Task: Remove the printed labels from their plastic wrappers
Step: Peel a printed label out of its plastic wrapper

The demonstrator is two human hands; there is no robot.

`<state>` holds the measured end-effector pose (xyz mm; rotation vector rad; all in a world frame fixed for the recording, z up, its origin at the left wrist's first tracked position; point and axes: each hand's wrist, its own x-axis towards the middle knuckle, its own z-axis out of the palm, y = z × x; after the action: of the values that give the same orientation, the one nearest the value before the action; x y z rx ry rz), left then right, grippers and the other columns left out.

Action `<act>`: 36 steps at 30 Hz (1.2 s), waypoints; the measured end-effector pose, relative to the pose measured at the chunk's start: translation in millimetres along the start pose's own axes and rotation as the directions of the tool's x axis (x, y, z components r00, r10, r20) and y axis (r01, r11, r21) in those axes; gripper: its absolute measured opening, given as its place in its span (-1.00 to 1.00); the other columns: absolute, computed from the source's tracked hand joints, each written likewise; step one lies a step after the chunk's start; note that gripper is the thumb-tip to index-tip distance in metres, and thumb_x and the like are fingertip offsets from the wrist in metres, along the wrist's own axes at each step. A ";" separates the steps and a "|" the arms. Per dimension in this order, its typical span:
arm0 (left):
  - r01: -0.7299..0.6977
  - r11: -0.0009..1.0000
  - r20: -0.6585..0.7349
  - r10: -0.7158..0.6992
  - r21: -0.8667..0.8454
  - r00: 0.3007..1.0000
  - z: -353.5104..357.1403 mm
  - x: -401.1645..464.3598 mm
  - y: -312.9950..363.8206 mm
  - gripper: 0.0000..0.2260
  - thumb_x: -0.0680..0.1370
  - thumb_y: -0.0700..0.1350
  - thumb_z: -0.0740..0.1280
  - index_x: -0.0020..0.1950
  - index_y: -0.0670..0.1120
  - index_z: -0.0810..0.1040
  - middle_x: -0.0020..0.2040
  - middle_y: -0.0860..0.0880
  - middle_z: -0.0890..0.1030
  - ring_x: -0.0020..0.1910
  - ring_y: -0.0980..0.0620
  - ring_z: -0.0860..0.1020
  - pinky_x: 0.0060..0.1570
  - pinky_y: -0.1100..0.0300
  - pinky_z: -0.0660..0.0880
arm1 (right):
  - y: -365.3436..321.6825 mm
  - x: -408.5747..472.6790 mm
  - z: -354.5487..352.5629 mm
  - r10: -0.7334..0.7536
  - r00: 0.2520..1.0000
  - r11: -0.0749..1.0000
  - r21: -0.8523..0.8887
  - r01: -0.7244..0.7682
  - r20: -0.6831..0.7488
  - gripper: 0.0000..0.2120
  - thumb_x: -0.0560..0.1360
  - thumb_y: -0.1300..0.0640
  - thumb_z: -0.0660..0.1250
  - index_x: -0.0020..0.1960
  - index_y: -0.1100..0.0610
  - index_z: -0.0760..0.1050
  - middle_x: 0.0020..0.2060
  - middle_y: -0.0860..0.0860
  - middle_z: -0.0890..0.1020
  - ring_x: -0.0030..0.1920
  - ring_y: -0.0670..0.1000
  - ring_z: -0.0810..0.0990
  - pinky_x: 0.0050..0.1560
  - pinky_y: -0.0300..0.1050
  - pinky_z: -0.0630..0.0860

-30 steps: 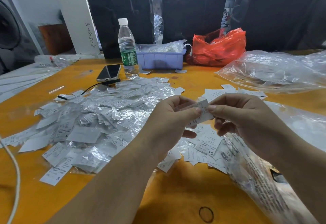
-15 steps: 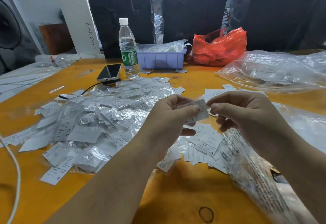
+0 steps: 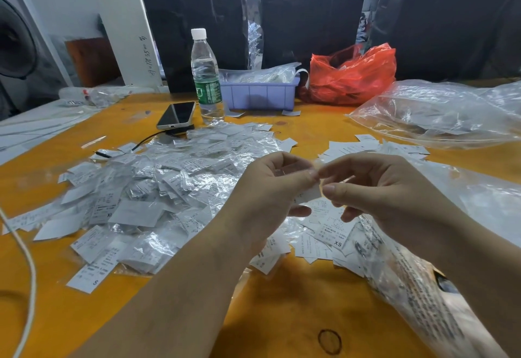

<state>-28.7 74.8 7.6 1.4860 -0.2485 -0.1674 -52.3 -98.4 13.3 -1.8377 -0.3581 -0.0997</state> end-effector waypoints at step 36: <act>-0.073 0.401 -0.060 0.311 0.913 0.948 -12.7 -4.9 4.6 -0.82 0.56 -0.09 0.32 0.15 0.07 0.55 0.05 0.08 0.53 0.03 0.05 0.50 0.08 0.08 0.50 | 12.8 -1.8 0.1 0.128 0.987 0.772 -0.635 -0.037 0.098 -0.71 0.40 0.08 0.50 0.01 -0.21 0.52 -0.07 -0.27 0.57 -0.07 -0.27 0.54 -0.15 -0.37 0.44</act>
<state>-30.3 88.7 11.0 2.5499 -0.3555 0.4233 -50.3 -101.9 1.1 -2.5432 -0.3634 -0.0321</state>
